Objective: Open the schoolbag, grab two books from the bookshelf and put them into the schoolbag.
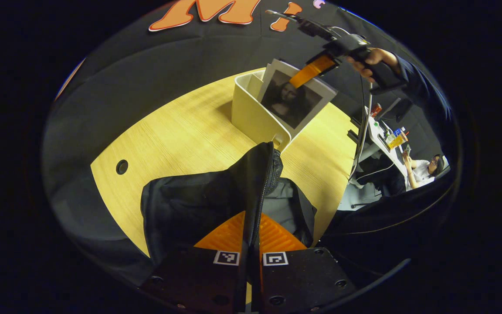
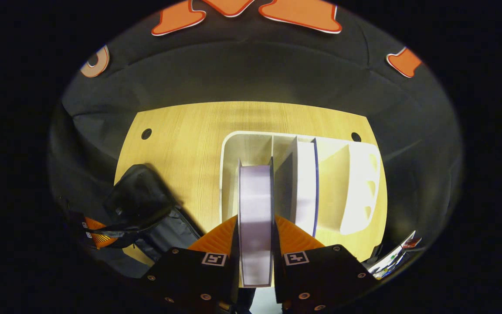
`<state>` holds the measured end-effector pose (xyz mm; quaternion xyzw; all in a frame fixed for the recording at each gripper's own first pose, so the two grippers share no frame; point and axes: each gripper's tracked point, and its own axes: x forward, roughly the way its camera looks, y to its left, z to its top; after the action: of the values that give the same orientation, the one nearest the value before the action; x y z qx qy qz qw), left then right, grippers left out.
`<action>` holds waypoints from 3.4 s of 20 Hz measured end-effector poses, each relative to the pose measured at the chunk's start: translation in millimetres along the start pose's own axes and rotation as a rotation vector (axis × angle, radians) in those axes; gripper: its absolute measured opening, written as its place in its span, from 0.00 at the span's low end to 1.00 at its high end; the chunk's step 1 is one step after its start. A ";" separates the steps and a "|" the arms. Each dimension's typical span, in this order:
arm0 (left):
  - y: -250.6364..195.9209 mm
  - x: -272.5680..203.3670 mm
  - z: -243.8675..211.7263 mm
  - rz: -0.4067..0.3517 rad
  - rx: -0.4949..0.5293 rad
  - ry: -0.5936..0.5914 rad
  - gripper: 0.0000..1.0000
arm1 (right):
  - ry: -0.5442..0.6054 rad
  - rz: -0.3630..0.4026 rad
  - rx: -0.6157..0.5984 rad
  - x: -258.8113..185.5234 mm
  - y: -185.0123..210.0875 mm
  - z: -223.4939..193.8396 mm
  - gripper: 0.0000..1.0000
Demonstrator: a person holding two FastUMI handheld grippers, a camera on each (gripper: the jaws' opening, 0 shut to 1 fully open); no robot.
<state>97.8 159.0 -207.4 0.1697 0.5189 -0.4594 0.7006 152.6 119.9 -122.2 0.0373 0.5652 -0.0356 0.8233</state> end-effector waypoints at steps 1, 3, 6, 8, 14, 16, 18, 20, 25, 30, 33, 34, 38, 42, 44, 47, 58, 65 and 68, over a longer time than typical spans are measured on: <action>-1.9 0.4 0.0 -0.010 -0.001 0.001 0.06 | -0.006 0.001 0.007 -9.2 0.5 -7.4 0.33; -4.2 0.5 0.3 -0.023 0.009 0.003 0.06 | -0.011 0.006 0.003 -22.5 0.0 -23.1 0.33; -4.9 2.2 -0.6 -0.024 0.024 0.005 0.05 | -0.026 0.021 0.017 -42.6 -1.7 -45.9 0.32; -7.1 2.3 -0.2 -0.028 0.036 0.009 0.05 | -0.038 0.034 0.038 -53.4 -4.7 -58.6 0.33; -10.3 5.2 2.1 -0.025 0.042 0.018 0.06 | -0.081 0.106 0.197 -74.3 -16.2 -93.2 0.30; -11.2 5.8 2.7 -0.026 0.044 0.020 0.05 | -0.100 0.124 0.236 -79.6 -17.9 -103.3 0.30; -12.9 6.6 3.0 -0.031 0.043 0.024 0.05 | -0.123 0.139 0.268 -90.2 -20.1 -115.0 0.30; -13.5 8.8 4.8 -0.034 0.044 0.028 0.05 | -0.150 0.161 0.305 -101.0 -20.6 -123.8 0.30; -18.7 14.7 9.9 -0.042 0.055 0.032 0.06 | -0.207 0.248 0.412 -118.0 -15.2 -145.0 0.29; -21.0 17.8 16.5 -0.042 0.056 0.023 0.05 | -0.223 0.356 0.486 -110.0 2.1 -164.2 0.28; -20.3 17.7 19.7 -0.033 0.054 0.011 0.05 | -0.224 0.402 0.509 -100.5 14.1 -171.5 0.28; -20.3 19.6 21.5 -0.031 0.054 0.009 0.06 | -0.221 0.422 0.512 -97.8 17.6 -173.3 0.28; -20.7 18.1 23.2 -0.024 0.039 0.000 0.04 | -0.216 0.507 0.542 -83.7 38.6 -178.6 0.29; -20.7 16.2 27.4 -0.013 0.023 -0.015 0.04 | -0.180 0.580 0.576 -62.2 61.3 -185.7 0.29; -20.4 16.4 29.0 -0.008 0.015 -0.022 0.04 | -0.180 0.598 0.585 -45.6 69.7 -184.9 0.28; -23.3 15.1 30.4 -0.005 0.003 -0.030 0.04 | -0.169 0.650 0.633 -27.8 88.3 -180.7 0.28; -33.2 16.3 39.2 -0.021 -0.035 -0.073 0.04 | -0.175 0.823 0.707 33.1 171.9 -162.1 0.28; -40.1 16.8 40.4 -0.037 -0.057 -0.093 0.04 | -0.193 0.871 0.744 66.5 210.3 -150.0 0.28; -40.1 18.7 39.1 -0.046 -0.075 -0.091 0.04 | -0.177 0.903 0.788 78.8 222.3 -146.0 0.20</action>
<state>88.0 101.5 -198.6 0.1102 0.5072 -0.4630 0.7185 67.8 354.6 -243.4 0.5726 0.3672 0.1077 0.7250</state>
